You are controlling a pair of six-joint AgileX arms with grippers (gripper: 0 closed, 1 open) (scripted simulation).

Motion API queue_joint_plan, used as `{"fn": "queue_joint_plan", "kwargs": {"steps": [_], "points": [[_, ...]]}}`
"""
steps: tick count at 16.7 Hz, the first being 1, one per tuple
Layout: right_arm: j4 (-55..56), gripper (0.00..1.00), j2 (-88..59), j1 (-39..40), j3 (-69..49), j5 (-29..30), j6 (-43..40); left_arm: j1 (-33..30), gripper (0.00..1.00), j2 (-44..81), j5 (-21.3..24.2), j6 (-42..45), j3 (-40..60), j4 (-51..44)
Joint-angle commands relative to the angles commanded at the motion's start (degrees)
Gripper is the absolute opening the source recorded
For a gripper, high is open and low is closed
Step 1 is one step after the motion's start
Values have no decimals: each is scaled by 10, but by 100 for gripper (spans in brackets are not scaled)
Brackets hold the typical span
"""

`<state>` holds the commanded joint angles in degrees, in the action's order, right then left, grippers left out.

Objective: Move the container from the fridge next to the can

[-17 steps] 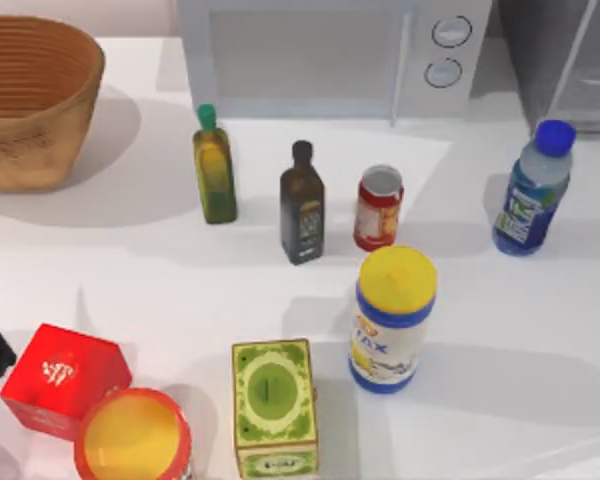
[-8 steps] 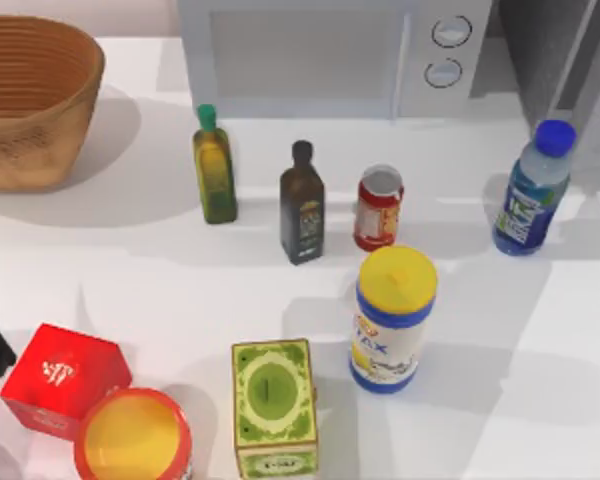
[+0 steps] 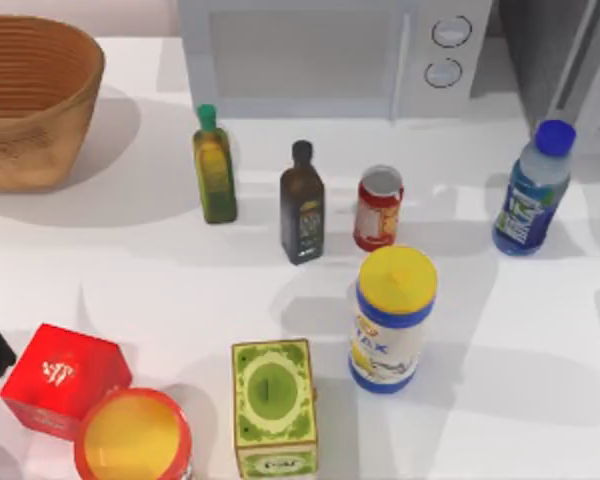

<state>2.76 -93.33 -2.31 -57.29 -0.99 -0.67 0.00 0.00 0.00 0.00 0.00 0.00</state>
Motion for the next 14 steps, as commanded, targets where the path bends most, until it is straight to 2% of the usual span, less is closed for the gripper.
{"fn": "queue_joint_plan", "kwargs": {"steps": [3, 11, 14], "points": [[-7, 100, -33, -1, -39, 2, 1, 0, 100, 0, 0, 0, 0, 0], [-48, 100, -187, 1, -235, 4, 2, 0, 100, 0, 0, 0, 0, 0], [-53, 100, -205, 1, -258, 4, 2, 0, 100, 0, 0, 0, 0, 0]]}}
